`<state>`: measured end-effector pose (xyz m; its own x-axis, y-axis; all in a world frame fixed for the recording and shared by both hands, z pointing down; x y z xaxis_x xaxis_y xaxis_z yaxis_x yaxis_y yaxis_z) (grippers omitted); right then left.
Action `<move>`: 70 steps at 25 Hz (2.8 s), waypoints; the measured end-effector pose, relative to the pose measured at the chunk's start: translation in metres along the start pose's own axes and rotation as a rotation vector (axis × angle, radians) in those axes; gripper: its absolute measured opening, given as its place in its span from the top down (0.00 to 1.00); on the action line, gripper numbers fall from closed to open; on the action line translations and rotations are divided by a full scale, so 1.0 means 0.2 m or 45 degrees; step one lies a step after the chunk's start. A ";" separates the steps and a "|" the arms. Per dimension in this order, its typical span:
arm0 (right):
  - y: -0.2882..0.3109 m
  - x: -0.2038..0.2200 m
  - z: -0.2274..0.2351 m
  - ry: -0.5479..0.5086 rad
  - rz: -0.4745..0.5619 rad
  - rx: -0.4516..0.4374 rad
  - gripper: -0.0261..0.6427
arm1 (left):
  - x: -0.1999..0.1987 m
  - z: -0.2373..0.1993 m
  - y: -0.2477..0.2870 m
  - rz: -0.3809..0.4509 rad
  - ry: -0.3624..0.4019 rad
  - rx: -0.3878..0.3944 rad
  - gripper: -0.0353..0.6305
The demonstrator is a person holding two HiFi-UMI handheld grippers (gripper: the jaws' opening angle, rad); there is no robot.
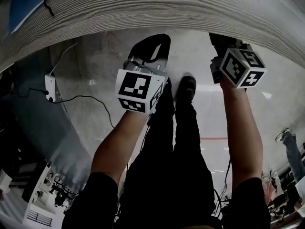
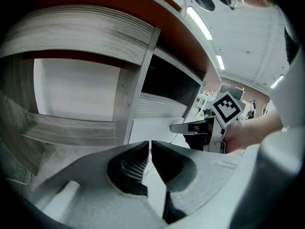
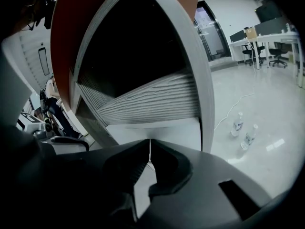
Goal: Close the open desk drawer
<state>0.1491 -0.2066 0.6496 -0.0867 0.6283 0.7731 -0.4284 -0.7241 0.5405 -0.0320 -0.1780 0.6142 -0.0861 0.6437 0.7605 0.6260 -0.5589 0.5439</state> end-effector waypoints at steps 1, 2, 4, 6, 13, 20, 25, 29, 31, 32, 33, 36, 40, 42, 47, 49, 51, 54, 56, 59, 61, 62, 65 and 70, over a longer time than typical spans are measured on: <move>0.00 -0.01 -0.01 -0.027 0.006 0.008 0.94 | -0.01 0.00 0.00 0.003 0.001 -0.001 0.91; -0.01 -0.01 -0.04 -0.072 0.010 0.013 0.94 | -0.01 0.00 -0.01 0.006 0.001 -0.002 0.91; -0.06 -0.02 -0.12 -0.174 0.001 0.007 0.94 | -0.03 0.02 -0.04 0.002 -0.004 0.002 0.91; -0.17 -0.04 -0.24 -0.246 -0.011 -0.016 0.94 | -0.07 0.07 -0.10 -0.013 -0.011 0.016 0.91; -0.80 -0.38 -0.74 -0.375 0.068 -0.150 0.94 | -0.47 0.42 -0.63 0.017 0.006 0.106 0.91; -1.38 -0.94 -1.14 -0.439 0.241 -0.221 0.94 | -0.96 0.85 -1.23 0.118 0.103 0.216 0.91; -1.72 -1.18 -1.33 -0.483 0.375 -0.221 0.94 | -1.26 1.11 -1.57 0.273 0.352 0.195 0.91; -1.91 -1.30 -1.48 -0.469 0.401 -0.246 0.94 | -1.42 1.24 -1.81 0.364 0.489 0.201 0.91; -1.98 -1.37 -1.55 -0.481 0.416 -0.261 0.94 | -1.49 1.29 -1.90 0.403 0.586 0.193 0.91; -2.02 -1.39 -1.59 -0.486 0.425 -0.267 0.94 | -1.52 1.31 -1.94 0.419 0.627 0.188 0.91; -2.05 -1.41 -1.62 -0.485 0.436 -0.272 0.94 | -1.53 1.33 -1.98 0.432 0.646 0.188 0.91; -2.15 -1.46 -1.70 -0.473 0.474 -0.263 0.94 | -1.55 1.36 -2.07 0.450 0.582 0.207 0.91; -2.24 -1.53 -1.79 -0.493 0.544 -0.251 0.94 | -1.58 1.37 -2.16 0.491 0.511 0.217 0.91; -2.27 -1.54 -1.84 -0.512 0.576 -0.270 0.94 | -1.58 1.38 -2.21 0.503 0.513 0.212 0.91; -2.32 -1.56 -1.90 -0.558 0.610 -0.265 0.94 | -1.57 1.37 -2.26 0.508 0.472 0.216 0.91; -2.32 -1.54 -1.91 -0.559 0.602 -0.261 0.94 | -1.57 1.35 -2.27 0.507 0.445 0.210 0.91; -2.31 -1.53 -1.91 -0.554 0.589 -0.261 0.94 | -1.57 1.34 -2.28 0.505 0.428 0.205 0.91; -2.31 -1.52 -1.91 -0.551 0.579 -0.257 0.94 | -1.56 1.32 -2.28 0.499 0.423 0.207 0.91; -2.31 -1.52 -1.91 -0.552 0.579 -0.254 0.94 | -1.55 1.32 -2.28 0.496 0.419 0.209 0.91; -2.31 -1.52 -1.92 -0.558 0.576 -0.253 0.94 | -1.55 1.32 -2.29 0.501 0.419 0.210 0.91; -2.32 -1.52 -1.92 -0.560 0.574 -0.252 0.94 | -1.55 1.33 -2.29 0.501 0.418 0.209 0.91; -2.32 -1.52 -1.92 -0.559 0.573 -0.252 0.94 | -1.55 1.33 -2.29 0.501 0.418 0.208 0.91; -2.32 -1.51 -1.91 -0.556 0.574 -0.250 0.94 | -1.55 1.33 -2.29 0.502 0.409 0.206 0.91; -2.34 -1.52 -1.91 -0.555 0.583 -0.250 0.94 | -1.55 1.34 -2.32 0.510 0.403 0.203 0.91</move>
<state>0.0319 0.0508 0.0349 0.0553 0.0669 0.9962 -0.5943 -0.7995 0.0867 -0.0884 0.0218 0.0314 -0.0303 0.1931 0.9807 0.7655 -0.6264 0.1470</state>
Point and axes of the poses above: the fingertips, and each gripper's own axes: y forward along the fingers, z to its right, x out of its underside, the point moved 5 cm from there along -y, backward along the fingers, and after that the axes turned 7 degrees about -y, right-handed, at the moved point
